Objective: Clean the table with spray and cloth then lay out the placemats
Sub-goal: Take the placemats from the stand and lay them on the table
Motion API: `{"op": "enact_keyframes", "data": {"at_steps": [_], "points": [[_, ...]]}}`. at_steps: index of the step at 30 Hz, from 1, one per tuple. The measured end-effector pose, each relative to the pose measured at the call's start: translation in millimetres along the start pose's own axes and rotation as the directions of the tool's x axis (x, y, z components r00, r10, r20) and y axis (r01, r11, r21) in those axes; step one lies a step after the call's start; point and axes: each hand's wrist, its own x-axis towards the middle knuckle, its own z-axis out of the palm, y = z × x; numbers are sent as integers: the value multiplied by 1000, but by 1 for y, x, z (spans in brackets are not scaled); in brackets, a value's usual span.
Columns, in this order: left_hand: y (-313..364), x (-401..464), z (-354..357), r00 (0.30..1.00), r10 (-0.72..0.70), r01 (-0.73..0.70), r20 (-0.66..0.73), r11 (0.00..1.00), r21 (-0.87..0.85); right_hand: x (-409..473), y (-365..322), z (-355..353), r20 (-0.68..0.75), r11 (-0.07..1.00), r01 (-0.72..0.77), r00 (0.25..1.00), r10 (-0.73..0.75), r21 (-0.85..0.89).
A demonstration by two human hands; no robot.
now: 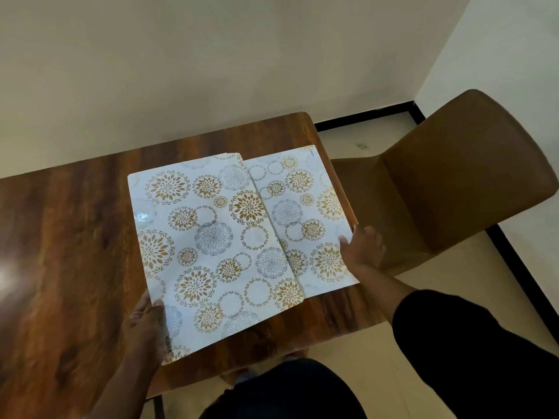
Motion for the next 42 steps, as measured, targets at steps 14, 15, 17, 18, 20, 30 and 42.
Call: {"op": "enact_keyframes", "data": {"at_steps": [14,15,17,18,20,30,42], "points": [[-7,7,-4,997,38,-39,-70,999,-16,43,-3,-9,151,946,-212,972,179,244],[-8,7,-4,997,45,-46,-68,999,-19,46,-2,-11,162,944,-230,967,196,237],[-8,7,-6,996,51,-52,-72,999,-12,49,-2,-14,192,940,-242,961,199,241],[-8,7,-7,996,53,-53,-75,999,-11,49,-1,-14,198,941,-234,962,187,246],[-9,7,-8,996,44,-45,-77,999,-23,48,0,-15,189,939,-210,968,162,272],[-15,4,-10,992,42,-39,-117,999,29,40,-2,-13,185,910,-194,974,133,366],[-18,3,-11,994,38,-40,-102,999,-20,40,-10,-22,216,875,-302,948,233,379]]}}
